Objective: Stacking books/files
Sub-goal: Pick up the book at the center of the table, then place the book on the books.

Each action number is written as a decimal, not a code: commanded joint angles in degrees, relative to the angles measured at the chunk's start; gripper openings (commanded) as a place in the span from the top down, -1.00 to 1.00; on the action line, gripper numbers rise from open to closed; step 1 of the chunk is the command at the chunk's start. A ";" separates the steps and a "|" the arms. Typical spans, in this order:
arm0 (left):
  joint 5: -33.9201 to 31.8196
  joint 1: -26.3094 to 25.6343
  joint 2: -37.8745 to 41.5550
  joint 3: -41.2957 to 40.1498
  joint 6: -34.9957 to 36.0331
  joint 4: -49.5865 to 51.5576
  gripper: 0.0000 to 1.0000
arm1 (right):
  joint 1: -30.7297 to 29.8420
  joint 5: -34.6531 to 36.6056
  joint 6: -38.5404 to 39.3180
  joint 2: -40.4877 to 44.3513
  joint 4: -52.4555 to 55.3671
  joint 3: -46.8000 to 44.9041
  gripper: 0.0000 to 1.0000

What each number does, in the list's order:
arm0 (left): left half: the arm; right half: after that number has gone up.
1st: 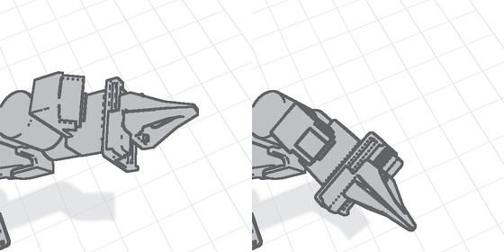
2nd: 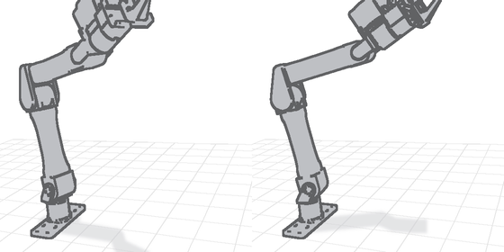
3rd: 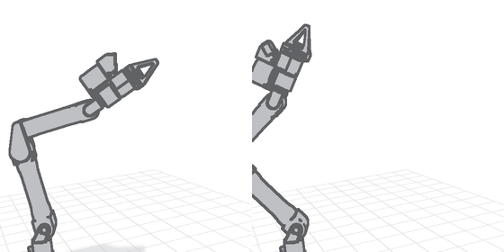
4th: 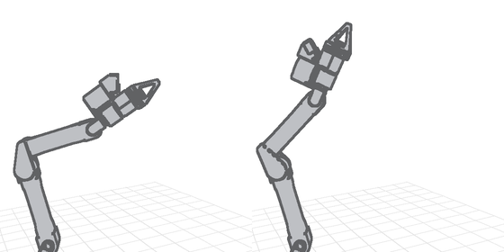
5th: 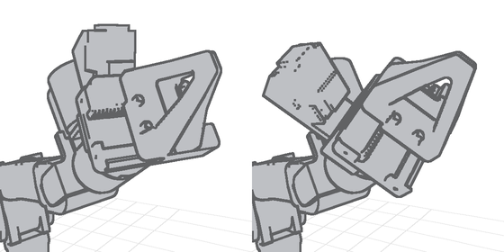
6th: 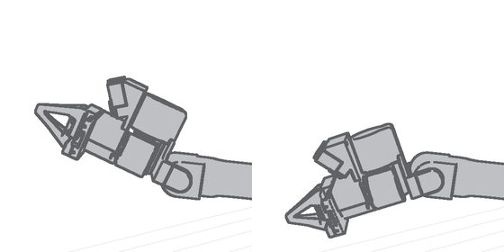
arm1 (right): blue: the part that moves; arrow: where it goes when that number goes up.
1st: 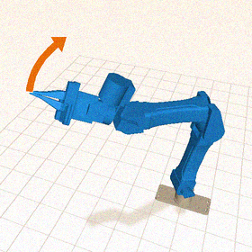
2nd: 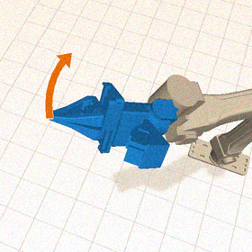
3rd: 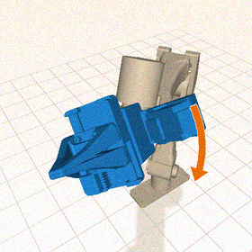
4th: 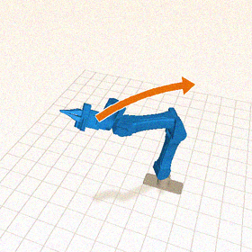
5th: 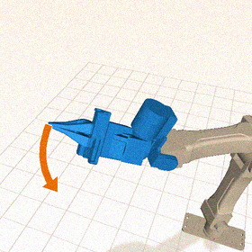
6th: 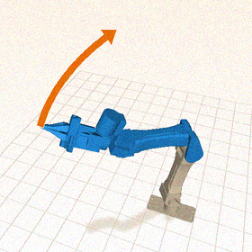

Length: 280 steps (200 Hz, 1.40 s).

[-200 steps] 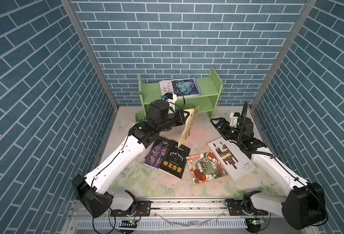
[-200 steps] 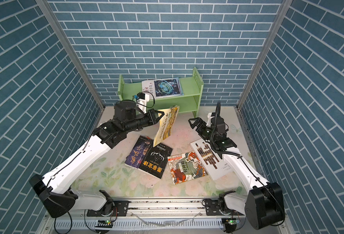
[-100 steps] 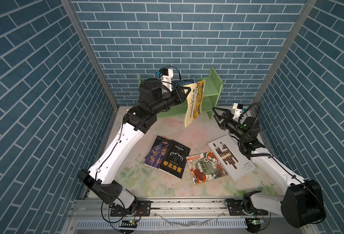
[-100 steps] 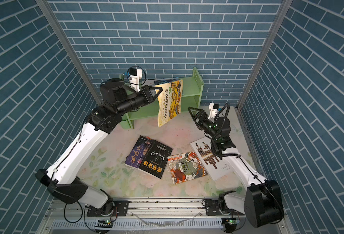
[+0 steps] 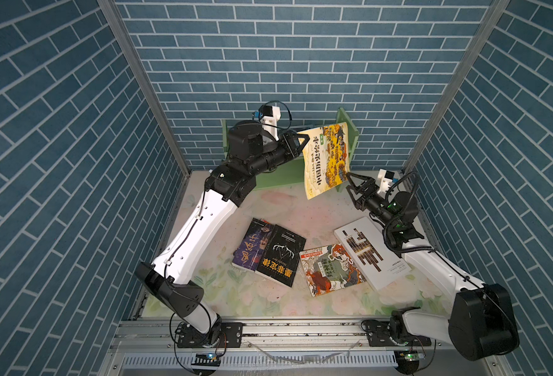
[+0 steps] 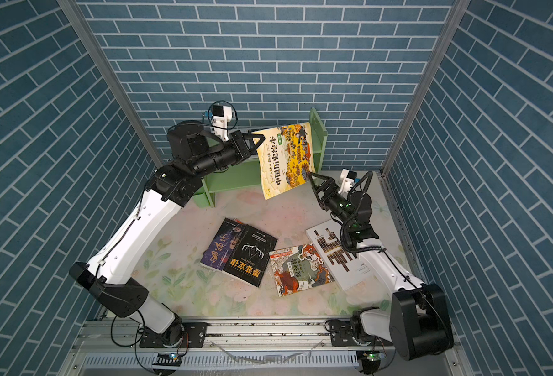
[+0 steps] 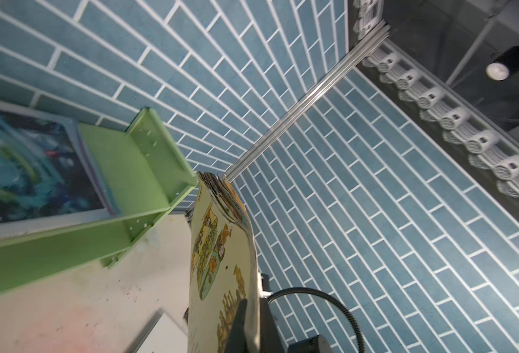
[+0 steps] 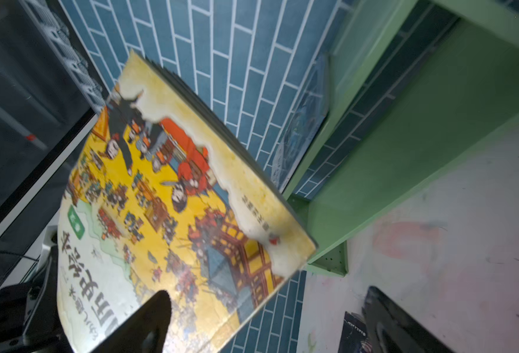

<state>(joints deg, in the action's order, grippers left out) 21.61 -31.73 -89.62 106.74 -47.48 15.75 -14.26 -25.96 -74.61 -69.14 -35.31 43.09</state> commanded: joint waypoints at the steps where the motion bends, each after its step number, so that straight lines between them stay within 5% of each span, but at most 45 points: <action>1: -1.59 0.25 4.82 -9.46 -1.46 -0.36 1.00 | 1.41 8.03 7.17 8.27 17.97 0.23 -0.97; 25: -1.94 0.14 10.33 -24.43 -5.22 -2.30 1.00 | 1.59 18.38 15.10 15.21 38.70 2.53 -0.97; 50: -3.95 0.23 16.31 -37.52 -4.39 -1.96 1.00 | 1.87 23.47 18.39 18.11 48.99 3.42 -0.97; 103: -4.68 3.70 21.60 -56.57 -3.42 -4.88 1.00 | 1.96 19.99 18.17 14.74 49.33 1.65 -0.95; 157: -5.25 15.55 24.70 -65.08 1.66 -3.62 1.00 | 1.96 17.76 19.41 10.60 48.21 -0.61 -0.93; 173: -4.87 17.11 22.73 -63.96 3.47 -3.08 0.53 | 2.00 18.41 19.35 9.78 48.41 -1.56 -0.92; 188: -5.01 17.31 20.35 -61.78 5.25 -1.16 -0.30 | 2.00 20.53 19.33 9.81 49.48 -2.14 -0.92; 213: -7.05 17.14 18.87 -58.18 7.54 2.58 -0.84 | 2.09 24.78 19.38 10.82 51.95 -2.50 -0.93; 245: -9.82 14.42 21.72 -52.28 11.18 8.48 -0.99 | 2.72 27.52 18.91 11.40 56.96 -1.41 -0.93; 280: -4.50 3.05 18.10 -47.85 8.90 6.73 -0.99 | 4.66 32.30 18.36 12.64 64.26 -0.49 -0.94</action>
<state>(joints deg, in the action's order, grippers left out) 13.65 -21.56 -69.04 56.95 -38.52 22.02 -11.05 1.15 -56.53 -58.30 21.74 41.43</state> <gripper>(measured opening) 0.996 0.964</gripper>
